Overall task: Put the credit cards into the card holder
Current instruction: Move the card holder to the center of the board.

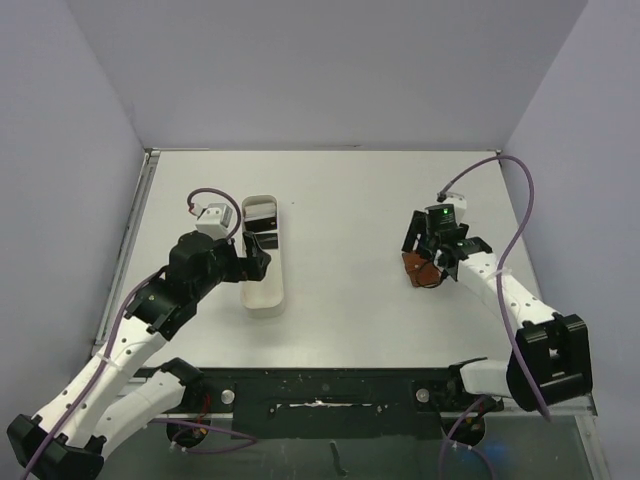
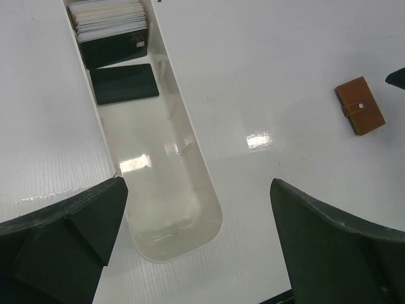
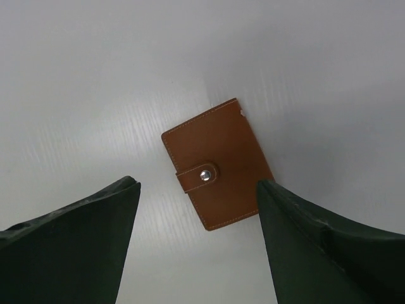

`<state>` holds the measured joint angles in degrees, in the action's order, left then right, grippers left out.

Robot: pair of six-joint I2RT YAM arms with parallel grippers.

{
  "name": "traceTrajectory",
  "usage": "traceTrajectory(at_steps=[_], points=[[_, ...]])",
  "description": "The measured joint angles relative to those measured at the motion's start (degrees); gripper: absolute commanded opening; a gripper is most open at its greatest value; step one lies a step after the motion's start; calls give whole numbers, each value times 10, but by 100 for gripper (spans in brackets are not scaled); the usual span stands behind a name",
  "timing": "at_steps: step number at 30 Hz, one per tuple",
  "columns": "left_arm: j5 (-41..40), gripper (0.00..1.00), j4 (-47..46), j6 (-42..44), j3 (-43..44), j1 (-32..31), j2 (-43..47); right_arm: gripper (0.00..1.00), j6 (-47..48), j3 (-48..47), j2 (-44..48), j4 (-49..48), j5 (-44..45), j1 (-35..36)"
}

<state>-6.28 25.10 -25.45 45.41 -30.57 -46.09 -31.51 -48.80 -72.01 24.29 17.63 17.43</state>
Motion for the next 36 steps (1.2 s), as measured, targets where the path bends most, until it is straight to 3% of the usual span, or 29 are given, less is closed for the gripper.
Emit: traceTrajectory(at_steps=[6,12,21,27,36], points=[[6,97,2,10,-9,0,3,69,26,-9,-89,-48,-86,-105],[6,97,2,17,-11,0,21,66,48,-30,-173,-59,-142,-149],[7,94,1,22,-15,3,16,53,73,-40,-205,-56,-198,-142],[17,92,1,24,-16,11,19,42,67,-13,-183,-58,-223,-102],[59,81,-5,21,-19,12,37,47,25,68,-97,-73,-292,-38]])
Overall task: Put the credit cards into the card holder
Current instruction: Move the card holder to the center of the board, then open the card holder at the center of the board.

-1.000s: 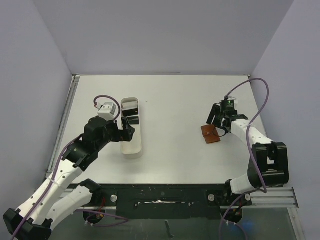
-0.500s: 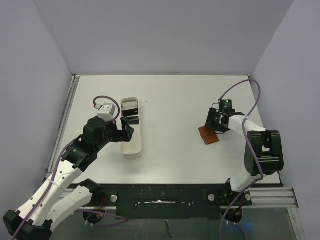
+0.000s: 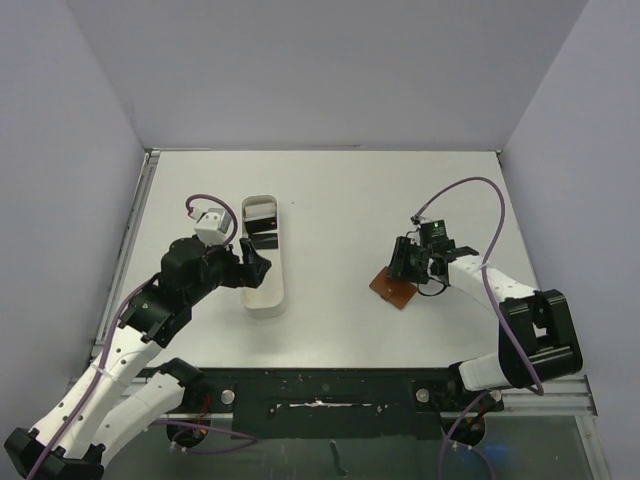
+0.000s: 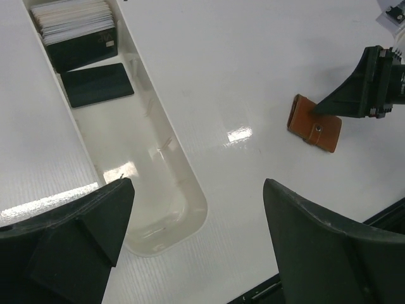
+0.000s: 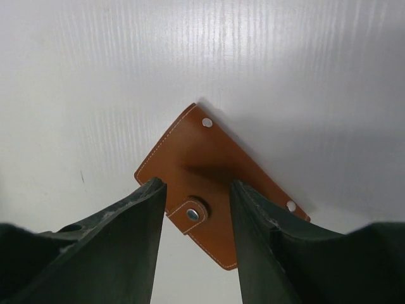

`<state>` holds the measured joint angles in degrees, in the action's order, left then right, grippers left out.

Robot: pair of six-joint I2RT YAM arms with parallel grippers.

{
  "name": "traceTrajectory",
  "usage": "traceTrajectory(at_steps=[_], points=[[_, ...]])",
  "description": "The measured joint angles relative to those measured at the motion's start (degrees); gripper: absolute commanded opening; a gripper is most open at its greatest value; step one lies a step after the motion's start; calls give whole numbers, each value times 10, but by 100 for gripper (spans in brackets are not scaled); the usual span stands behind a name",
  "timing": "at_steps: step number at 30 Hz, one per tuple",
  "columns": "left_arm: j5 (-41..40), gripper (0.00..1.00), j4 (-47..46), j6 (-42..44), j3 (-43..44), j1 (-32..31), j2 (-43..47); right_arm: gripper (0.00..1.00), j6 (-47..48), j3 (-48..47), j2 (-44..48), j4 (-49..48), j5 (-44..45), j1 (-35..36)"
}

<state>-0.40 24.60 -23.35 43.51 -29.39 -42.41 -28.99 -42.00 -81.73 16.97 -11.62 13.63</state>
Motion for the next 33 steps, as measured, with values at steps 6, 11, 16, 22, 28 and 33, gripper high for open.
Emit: traceTrajectory(at_steps=[6,11,16,22,28,33], points=[[49,76,0,-9,0,0,-19,57,16,2,27,24,47,-2],[87,72,-3,-27,0,-2,-44,59,40,2,5,31,60,-23],[109,67,-9,-48,0,-11,-71,56,55,27,-4,3,12,-61],[114,63,-21,-74,0,-30,-89,39,45,75,16,-64,-70,-71],[113,56,-43,-96,0,-44,-128,9,18,111,28,-91,-104,-41],[107,53,-54,-121,2,-63,-163,0,-13,128,46,-112,-110,-8]])
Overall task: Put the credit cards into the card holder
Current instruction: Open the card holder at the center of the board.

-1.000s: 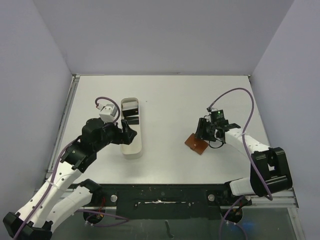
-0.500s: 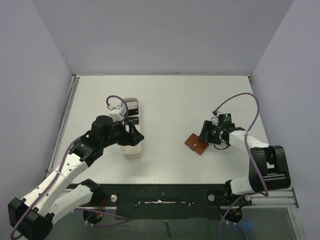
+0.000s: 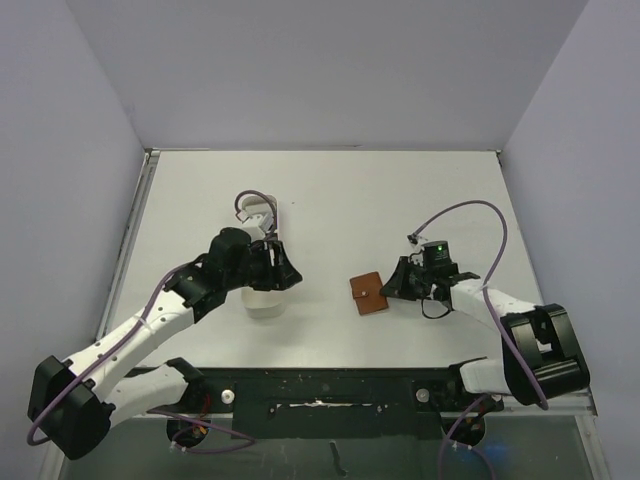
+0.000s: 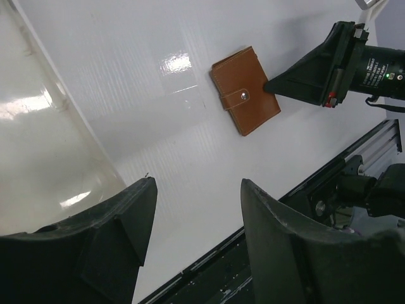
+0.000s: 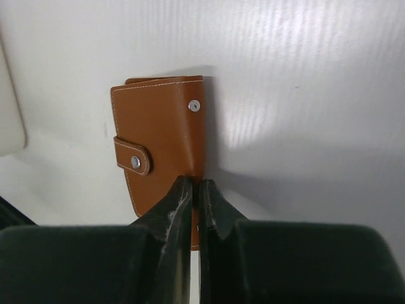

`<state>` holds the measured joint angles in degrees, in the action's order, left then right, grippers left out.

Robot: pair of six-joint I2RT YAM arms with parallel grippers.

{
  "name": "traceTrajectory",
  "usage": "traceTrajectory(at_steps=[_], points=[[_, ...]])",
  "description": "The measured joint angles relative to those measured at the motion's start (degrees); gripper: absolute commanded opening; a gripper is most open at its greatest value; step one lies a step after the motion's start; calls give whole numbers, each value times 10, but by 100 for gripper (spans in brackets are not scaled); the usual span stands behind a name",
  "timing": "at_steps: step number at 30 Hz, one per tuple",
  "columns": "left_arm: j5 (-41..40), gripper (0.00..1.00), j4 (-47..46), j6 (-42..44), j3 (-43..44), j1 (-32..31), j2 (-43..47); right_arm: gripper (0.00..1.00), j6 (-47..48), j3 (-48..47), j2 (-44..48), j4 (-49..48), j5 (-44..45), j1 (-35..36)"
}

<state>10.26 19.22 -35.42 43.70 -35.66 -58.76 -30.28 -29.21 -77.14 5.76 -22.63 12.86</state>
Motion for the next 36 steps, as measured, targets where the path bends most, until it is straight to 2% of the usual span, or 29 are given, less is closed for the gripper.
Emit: traceTrajectory(at_steps=[13,23,36], points=[[-22,53,-84,-61,3,-72,-119,0,-116,20,137,-29,50,137],[-19,55,-129,-75,36,-104,-223,0,-189,22,173,-34,132,241],[-12,55,-138,-70,45,-114,-290,0,-209,22,181,-33,195,284]])
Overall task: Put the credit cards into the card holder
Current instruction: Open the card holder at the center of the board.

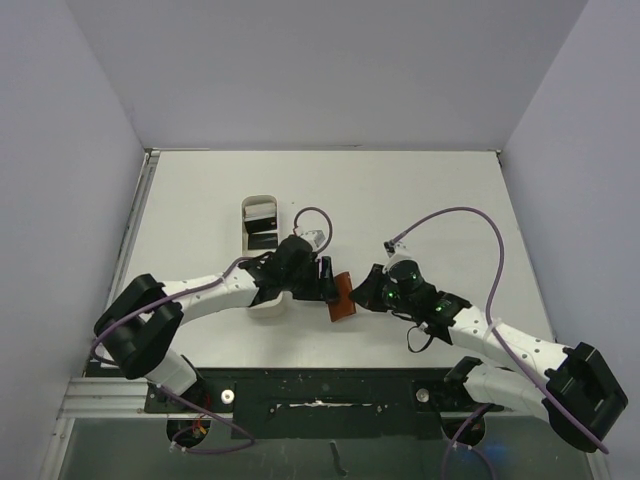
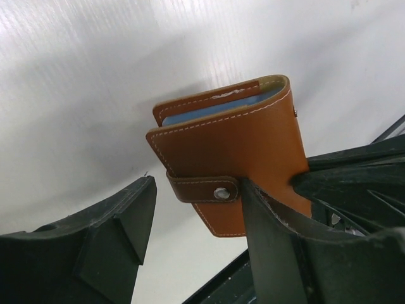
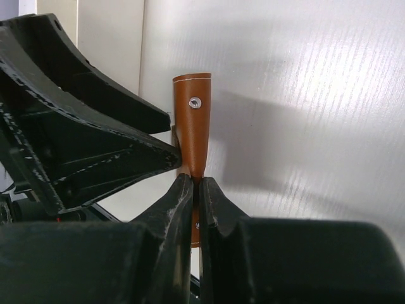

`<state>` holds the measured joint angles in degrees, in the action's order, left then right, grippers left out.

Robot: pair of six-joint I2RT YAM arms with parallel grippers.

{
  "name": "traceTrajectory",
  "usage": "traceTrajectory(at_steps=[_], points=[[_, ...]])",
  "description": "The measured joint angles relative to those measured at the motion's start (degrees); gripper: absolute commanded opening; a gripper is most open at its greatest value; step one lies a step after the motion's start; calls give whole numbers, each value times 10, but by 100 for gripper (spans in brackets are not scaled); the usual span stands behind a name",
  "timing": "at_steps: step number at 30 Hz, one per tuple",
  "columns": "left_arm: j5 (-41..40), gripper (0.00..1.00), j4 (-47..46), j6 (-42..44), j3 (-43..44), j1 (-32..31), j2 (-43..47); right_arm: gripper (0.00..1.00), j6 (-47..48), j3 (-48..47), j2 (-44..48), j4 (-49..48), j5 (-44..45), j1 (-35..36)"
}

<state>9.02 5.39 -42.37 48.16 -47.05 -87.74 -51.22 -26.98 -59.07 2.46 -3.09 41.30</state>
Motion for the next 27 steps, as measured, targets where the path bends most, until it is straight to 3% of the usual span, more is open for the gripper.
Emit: traceTrajectory(at_steps=[10,15,22,27], points=[[15,49,-21,4,7,-10,-56,0,-1,0,-16,6,21,17],[14,35,-21,10,20,-17,-78,0,-3,8,-17,7,28,20],[14,2,-18,17,38,-24,-85,0,-3,8,-17,6,33,20],[10,0,-12,24,43,-26,-85,0,-3,16,-14,4,42,20]])
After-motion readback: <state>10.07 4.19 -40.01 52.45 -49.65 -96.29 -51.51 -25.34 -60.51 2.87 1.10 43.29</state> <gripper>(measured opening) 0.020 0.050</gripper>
